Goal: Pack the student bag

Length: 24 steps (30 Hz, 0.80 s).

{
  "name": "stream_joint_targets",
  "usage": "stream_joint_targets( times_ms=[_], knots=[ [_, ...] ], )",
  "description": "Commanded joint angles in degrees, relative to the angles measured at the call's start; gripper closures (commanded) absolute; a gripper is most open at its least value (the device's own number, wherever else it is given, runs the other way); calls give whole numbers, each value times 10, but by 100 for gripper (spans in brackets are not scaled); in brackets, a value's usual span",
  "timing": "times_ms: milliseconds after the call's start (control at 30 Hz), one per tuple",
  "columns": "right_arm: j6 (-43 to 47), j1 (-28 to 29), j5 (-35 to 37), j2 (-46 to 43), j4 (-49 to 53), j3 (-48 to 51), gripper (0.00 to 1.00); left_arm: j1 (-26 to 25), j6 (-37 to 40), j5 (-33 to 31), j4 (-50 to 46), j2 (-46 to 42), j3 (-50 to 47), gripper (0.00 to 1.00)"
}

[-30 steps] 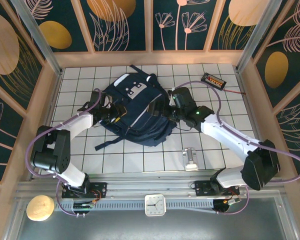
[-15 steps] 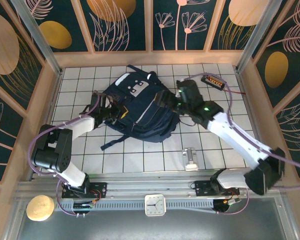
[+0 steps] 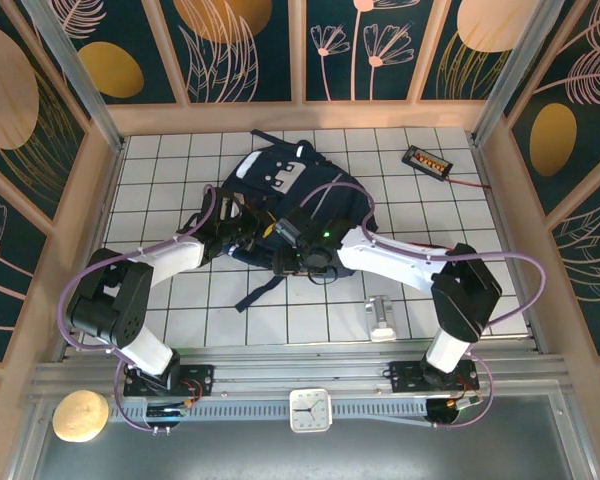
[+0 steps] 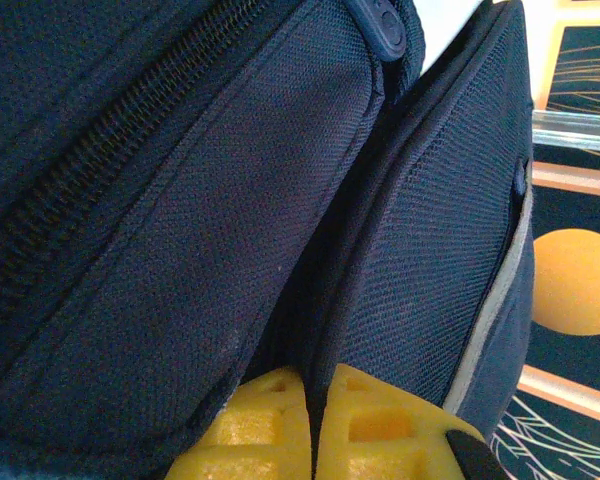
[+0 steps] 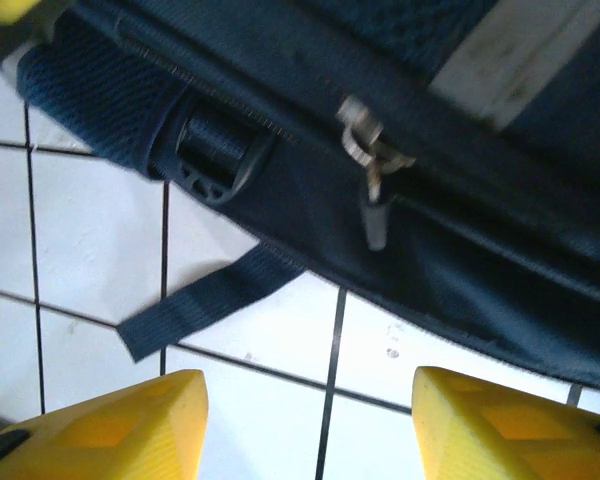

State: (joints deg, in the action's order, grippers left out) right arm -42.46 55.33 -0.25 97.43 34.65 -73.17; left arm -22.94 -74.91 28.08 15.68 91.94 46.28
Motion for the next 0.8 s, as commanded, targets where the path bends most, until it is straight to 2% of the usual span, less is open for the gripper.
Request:
stream_joint_targets(
  times_ms=[0, 467, 667, 767],
  knots=[
    [-19, -1, 69, 13, 11, -27, 46, -4, -17, 24, 33, -12, 5, 100],
    [-27, -1, 157, 52, 8, -58, 59, -4, -10, 42, 33, -12, 0, 100],
    [-27, -1, 187, 56, 2, -56, 68, -4, -10, 47, 31, -16, -3, 100],
    [-26, -1, 187, 59, 2, -59, 75, -4, -9, 47, 29, -18, -4, 100]
  ],
)
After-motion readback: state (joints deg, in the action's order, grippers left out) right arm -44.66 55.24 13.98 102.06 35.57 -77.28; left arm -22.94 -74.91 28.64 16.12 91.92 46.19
